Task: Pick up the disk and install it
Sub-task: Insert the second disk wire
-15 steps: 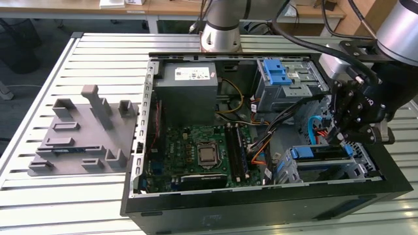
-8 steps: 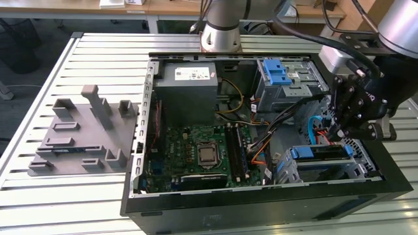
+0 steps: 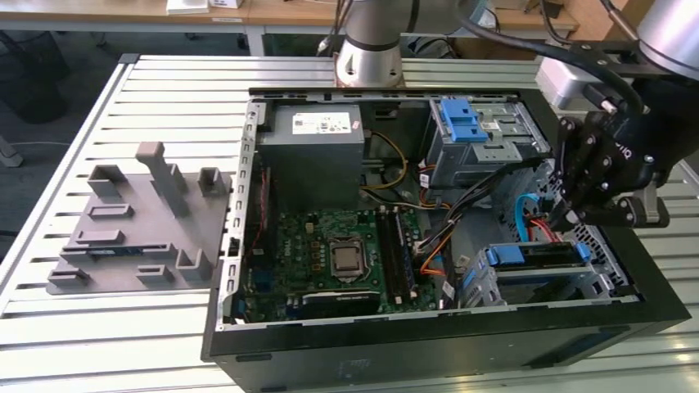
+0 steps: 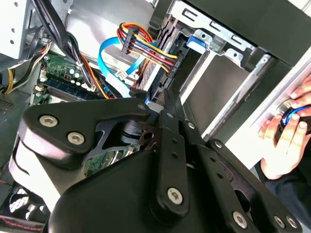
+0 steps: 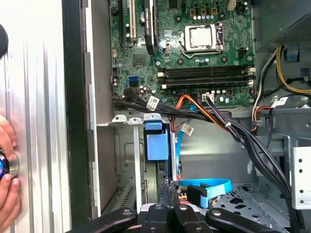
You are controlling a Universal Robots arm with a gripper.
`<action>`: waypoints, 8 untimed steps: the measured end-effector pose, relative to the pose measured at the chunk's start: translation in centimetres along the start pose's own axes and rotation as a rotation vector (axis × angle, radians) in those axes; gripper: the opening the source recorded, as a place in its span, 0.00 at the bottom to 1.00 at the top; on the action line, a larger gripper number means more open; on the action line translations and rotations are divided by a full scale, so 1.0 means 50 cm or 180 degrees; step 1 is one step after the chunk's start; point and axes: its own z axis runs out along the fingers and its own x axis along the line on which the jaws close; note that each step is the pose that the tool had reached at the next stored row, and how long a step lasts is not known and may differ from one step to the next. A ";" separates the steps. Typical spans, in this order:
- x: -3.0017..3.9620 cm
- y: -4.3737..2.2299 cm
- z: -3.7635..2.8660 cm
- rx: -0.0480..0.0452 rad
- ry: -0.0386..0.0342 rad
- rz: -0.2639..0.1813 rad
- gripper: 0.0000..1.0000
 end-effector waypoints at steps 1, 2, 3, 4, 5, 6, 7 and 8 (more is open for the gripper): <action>0.000 0.000 -0.006 0.0000 0.0000 0.0000 0.11; 0.001 0.000 -0.011 0.0000 0.0001 0.0000 0.11; 0.001 0.001 -0.015 0.0000 0.0001 0.0000 0.11; 0.001 0.002 -0.018 0.0000 0.0000 0.0001 0.11; 0.001 0.003 -0.018 0.0000 -0.0001 0.0000 0.11; 0.001 0.005 -0.018 0.0000 -0.0001 0.0000 0.11; 0.001 0.007 -0.018 0.0000 0.0000 0.0000 0.11; 0.001 0.009 -0.018 0.0000 0.0000 0.0000 0.11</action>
